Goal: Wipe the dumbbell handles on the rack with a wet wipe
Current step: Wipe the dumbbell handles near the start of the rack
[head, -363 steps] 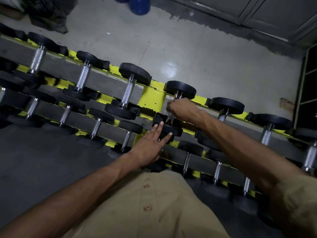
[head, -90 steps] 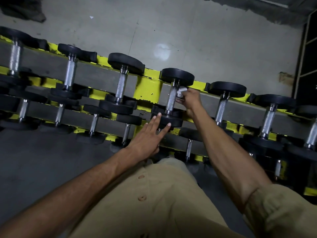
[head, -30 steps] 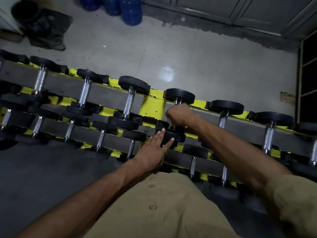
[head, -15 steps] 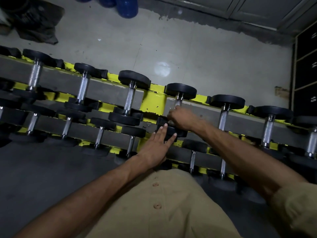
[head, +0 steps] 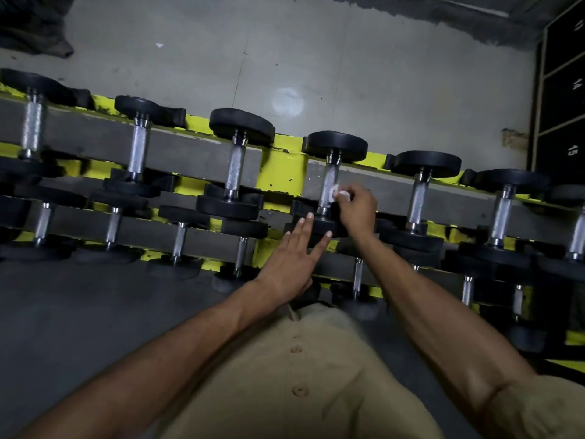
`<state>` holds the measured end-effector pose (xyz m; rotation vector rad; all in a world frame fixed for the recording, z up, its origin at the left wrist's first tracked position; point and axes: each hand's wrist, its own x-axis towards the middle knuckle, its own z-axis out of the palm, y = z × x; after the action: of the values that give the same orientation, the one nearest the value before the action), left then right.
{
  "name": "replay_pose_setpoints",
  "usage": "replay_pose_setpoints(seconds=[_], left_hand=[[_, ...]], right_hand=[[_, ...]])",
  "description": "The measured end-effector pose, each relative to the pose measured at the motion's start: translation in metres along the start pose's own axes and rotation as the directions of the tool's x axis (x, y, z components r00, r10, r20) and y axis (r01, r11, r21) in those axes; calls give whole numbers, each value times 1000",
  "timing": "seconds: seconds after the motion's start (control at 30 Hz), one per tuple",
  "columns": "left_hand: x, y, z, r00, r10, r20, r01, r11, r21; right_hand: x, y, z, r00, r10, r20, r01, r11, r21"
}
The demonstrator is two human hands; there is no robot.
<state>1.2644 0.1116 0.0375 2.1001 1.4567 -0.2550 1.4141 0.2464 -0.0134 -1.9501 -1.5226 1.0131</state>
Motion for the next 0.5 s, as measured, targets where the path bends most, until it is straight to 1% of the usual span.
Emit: replay_pose_setpoints(seconds=[0.07,0.13,0.17,0.2,0.23,0.27,0.3,0.37,0.43,0.5], left_hand=[[1,-2,1,1000,3,2,-3,1000,0],[1,-2,1,1000,5,2,-5,1000,7],[1,-2,0,1000,8,7,-8,1000,13],[2,-2,0,1000,14,13,-15,1000,19],[2,-2,-1,1000,20,16,-21,1000,21],[1,-2,-1,1000,22,18,-23,1000,21],[1,-1,-2,1000,22,17,-23,1000,19],[0,-1,-2,1000,19,13,-19,1000,11],[0,0,-2,1000,13,19,-13,1000,4],[-1,0,-3,1000,9,28,-9,1000,4]], right_hand=[[27,-9,4,994,113,6,-113,986,119],[51,-19,11,970,235,65,-244,936,254],[59,-24,15,959,268,94,-284,907,311],[62,-29,16,947,301,114,-322,887,332],[60,-32,14,937,323,131,-348,888,300],[52,-32,11,929,332,162,-362,905,224],[42,-27,8,926,321,200,-348,930,117],[22,-12,2,916,276,291,-266,961,-73],[12,4,-1,915,259,311,-233,965,-119],[15,2,-2,915,283,288,-250,957,-147]])
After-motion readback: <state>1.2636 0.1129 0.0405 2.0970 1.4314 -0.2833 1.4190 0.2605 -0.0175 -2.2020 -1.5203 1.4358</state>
